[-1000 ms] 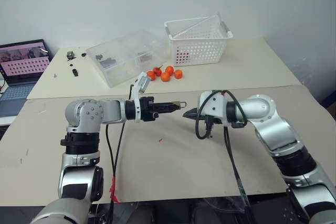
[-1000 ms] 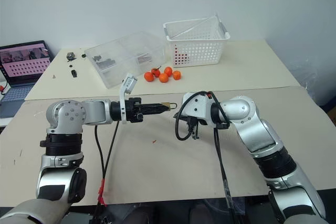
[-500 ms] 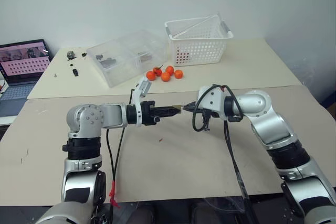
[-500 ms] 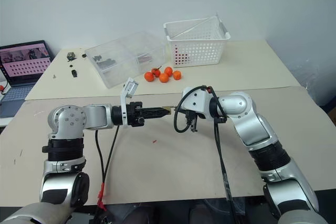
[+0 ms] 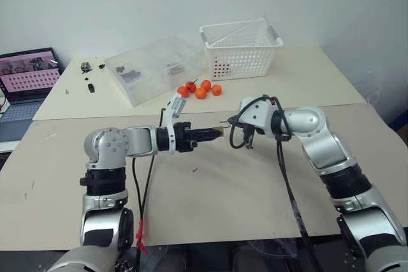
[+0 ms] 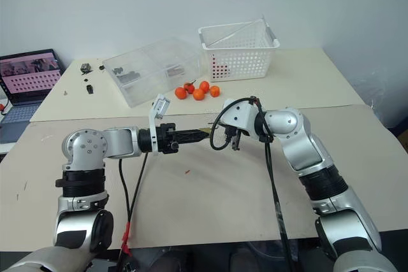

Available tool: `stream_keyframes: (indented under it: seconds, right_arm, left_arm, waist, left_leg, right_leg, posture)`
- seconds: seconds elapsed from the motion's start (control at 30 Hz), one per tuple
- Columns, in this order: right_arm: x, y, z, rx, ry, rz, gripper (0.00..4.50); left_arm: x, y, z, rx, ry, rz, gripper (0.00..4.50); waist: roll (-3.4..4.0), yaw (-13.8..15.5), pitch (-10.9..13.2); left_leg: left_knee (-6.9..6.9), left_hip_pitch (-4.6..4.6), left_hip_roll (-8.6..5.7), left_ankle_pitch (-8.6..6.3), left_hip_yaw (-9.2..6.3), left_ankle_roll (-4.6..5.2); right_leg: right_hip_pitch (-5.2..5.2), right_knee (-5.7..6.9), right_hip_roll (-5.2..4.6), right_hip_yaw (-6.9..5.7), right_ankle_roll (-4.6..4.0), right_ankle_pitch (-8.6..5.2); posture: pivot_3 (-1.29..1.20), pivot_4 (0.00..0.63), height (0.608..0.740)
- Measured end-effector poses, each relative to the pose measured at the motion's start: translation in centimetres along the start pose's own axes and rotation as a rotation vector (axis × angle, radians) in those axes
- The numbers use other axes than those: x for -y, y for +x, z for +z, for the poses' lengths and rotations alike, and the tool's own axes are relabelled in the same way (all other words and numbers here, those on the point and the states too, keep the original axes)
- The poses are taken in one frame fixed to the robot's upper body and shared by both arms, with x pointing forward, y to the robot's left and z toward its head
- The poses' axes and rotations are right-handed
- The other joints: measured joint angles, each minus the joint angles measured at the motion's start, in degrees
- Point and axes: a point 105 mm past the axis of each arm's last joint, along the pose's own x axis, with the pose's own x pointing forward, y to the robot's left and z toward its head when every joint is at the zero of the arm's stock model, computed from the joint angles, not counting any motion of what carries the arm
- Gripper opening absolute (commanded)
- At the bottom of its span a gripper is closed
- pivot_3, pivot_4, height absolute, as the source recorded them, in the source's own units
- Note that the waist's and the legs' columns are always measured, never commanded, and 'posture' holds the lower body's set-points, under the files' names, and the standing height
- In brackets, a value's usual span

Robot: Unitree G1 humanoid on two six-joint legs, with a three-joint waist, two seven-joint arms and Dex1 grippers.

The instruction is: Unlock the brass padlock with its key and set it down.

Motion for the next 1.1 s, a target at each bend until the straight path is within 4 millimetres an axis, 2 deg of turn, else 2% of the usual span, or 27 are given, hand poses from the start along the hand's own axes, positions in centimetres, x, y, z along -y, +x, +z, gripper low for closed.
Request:
stream_keyframes:
  seconds: [0.1,0.2,0.27,0.37,0.4,0.43,0.53,0.57,0.8,1.1]
  right_arm:
    - [0.7,-1.2,-0.2,0.008,0.046,-0.004,0.02]
    - [1.6,-2.6,0.8,0.084,0.147,-0.002,0.78]
    - [1.5,-3.2,2.1,0.148,0.209,0.032,1.42]
    - [0.0,-4.0,4.7,0.254,0.31,0.159,2.53]
    - [-0.4,-4.2,5.1,0.267,0.323,0.184,2.76]
    - [-0.8,-4.5,5.4,0.273,0.341,0.214,3.28]
    - [-2.3,-5.2,6.2,0.28,0.394,0.313,4.34]
    - [-2.6,-5.4,6.4,0.28,0.402,0.332,4.47]
    - [-3.0,-5.7,6.6,0.261,0.426,0.343,4.47]
    - [-3.1,-5.7,6.8,0.237,0.441,0.306,4.47]
  left_arm:
    - [-0.5,-0.7,0.0,-0.007,0.008,0.027,0.01]
    - [-0.7,-1.1,0.0,-0.021,0.016,0.039,0.01]
    - [-0.9,-1.2,-0.1,-0.031,0.014,0.041,0.01]
    - [-1.2,-1.3,-0.3,-0.054,0.015,0.041,0.01]
    - [-1.3,-1.4,-0.3,-0.055,0.014,0.043,0.01]
    - [-1.4,-1.4,-0.3,-0.059,0.018,0.049,0.01]
    - [-1.6,-1.8,-0.3,-0.071,0.03,0.051,0.01]
    - [-1.6,-1.8,-0.3,-0.079,0.03,0.047,0.01]
    - [-1.5,-1.4,-1.3,-0.142,0.028,0.015,0.01]
    - [-2.4,0.7,-3.8,-0.228,-0.032,0.037,0.01]
  waist:
    - [-0.01,0.0,0.0]
    - [-0.01,0.0,0.0]
    - [-0.01,0.0,0.0]
    - [-0.01,0.0,0.0]
    - [-0.01,0.0,0.0]
    - [-0.01,0.1,0.0]
    - [-0.01,0.1,0.0]
    - [-0.01,0.1,0.0]
    - [-0.01,0.1,0.0]
    - [-0.02,0.1,0.0]
  left_leg:
    - [0.0,-0.01,0.0,0.0,0.03,0.0]
    - [-0.01,-0.01,0.01,-0.01,0.0,0.0]
    - [-0.02,-0.01,0.02,-0.01,-0.01,0.01]
    - [-0.03,-0.01,0.04,-0.02,-0.08,0.02]
    - [-0.03,-0.01,0.03,-0.02,-0.08,0.02]
    - [-0.02,-0.01,0.03,-0.02,-0.08,0.03]
    - [-0.02,-0.01,0.02,-0.03,-0.08,0.04]
    - [-0.03,-0.02,0.01,-0.03,-0.08,0.04]
    - [-0.03,-0.02,0.04,-0.04,-0.04,0.05]
    - [-0.02,-0.04,0.03,-0.04,-0.04,0.06]
  right_leg:
    - [0.0,-0.01,0.0,0.0,0.0,0.0]
    - [0.01,-0.02,0.0,0.0,0.0,0.0]
    - [0.01,-0.02,0.0,0.0,0.0,0.0]
    - [0.01,-0.02,0.0,0.0,0.0,0.0]
    - [0.01,-0.01,0.0,-0.01,-0.01,0.0]
    - [0.01,-0.02,-0.01,-0.01,-0.01,0.0]
    - [0.01,-0.03,-0.02,-0.01,-0.01,0.0]
    - [0.01,-0.04,-0.02,-0.01,-0.01,0.0]
    - [0.01,-0.03,0.0,-0.03,-0.01,-0.01]
    - [0.01,-0.04,-0.02,-0.02,-0.01,-0.01]
  posture:
    - [0.0,0.15,0.74]
    - [0.0,0.15,0.74]
    - [0.0,0.15,0.74]
    - [0.0,0.15,0.74]
    - [0.0,0.15,0.74]
    - [0.0,0.15,0.74]
    - [0.0,0.15,0.74]
    - [0.0,0.15,0.74]
    - [0.0,0.15,0.74]
    - [0.0,0.15,0.74]
